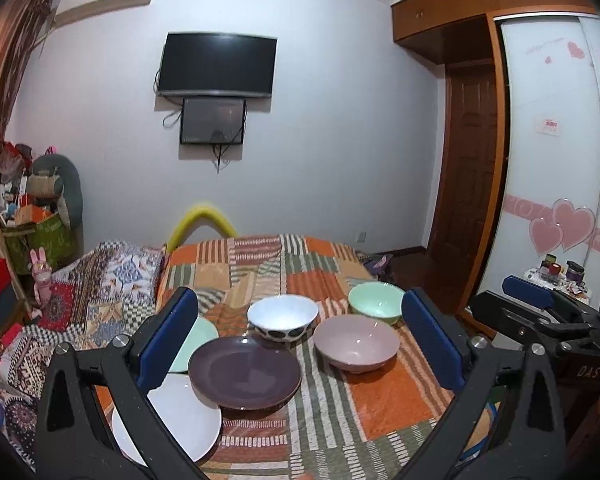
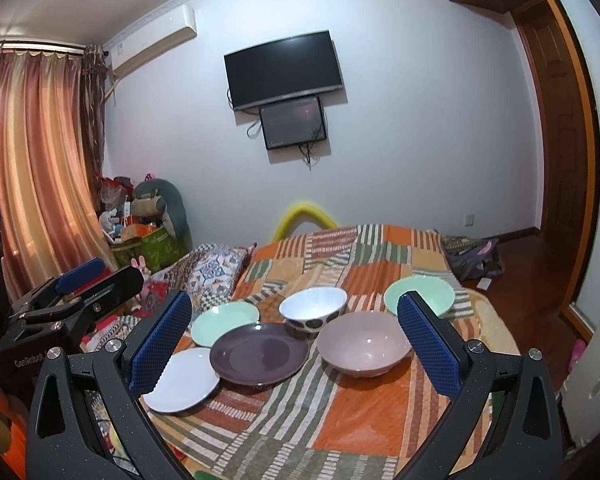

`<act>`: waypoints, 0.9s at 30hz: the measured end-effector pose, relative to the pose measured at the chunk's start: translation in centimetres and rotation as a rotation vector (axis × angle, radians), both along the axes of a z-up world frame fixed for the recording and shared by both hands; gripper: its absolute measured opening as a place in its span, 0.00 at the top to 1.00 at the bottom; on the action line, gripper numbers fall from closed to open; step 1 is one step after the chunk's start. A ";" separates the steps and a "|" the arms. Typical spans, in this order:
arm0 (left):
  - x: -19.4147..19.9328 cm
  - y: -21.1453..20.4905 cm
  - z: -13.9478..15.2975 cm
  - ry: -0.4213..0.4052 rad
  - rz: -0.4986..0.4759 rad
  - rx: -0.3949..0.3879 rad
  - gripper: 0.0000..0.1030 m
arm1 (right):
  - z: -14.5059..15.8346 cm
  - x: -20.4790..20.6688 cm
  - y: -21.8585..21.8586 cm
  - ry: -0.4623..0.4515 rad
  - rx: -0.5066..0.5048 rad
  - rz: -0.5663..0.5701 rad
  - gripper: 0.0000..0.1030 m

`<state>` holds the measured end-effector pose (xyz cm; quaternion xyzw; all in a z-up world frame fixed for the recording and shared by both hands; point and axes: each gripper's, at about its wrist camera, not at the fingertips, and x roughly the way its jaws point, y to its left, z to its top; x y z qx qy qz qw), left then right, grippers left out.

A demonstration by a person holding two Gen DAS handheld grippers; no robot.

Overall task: Organize plates and bowls
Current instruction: 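Move both grippers to the dark purple plate rim and close on it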

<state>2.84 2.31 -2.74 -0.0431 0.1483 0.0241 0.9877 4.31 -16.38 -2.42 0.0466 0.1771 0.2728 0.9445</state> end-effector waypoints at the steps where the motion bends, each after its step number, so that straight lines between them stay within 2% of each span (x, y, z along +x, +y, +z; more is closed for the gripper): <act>1: 0.4 0.4 -0.3 0.014 0.006 -0.005 0.00 | -0.4 0.3 0.2 0.011 -0.005 0.002 0.00; 8: 3.2 4.3 -3.3 0.124 0.061 -0.064 0.01 | -3.4 2.7 1.9 0.096 -0.049 0.015 0.00; 12: 5.1 6.5 -5.5 0.189 0.105 -0.052 0.12 | -5.1 4.3 2.8 0.154 -0.071 0.023 0.02; 16: 6.8 8.3 -7.6 0.243 0.133 -0.044 0.14 | -6.8 5.7 4.0 0.212 -0.117 0.042 0.10; 20: 8.6 10.1 -9.9 0.303 0.147 -0.047 0.21 | -8.3 7.0 5.3 0.263 -0.148 0.061 0.12; 22: 9.4 10.9 -11.0 0.326 0.151 -0.044 0.23 | -9.3 7.8 6.1 0.297 -0.165 0.084 0.21; 27: 11.1 12.8 -13.3 0.382 0.153 -0.043 0.24 | -11.1 9.1 7.8 0.354 -0.207 0.120 0.27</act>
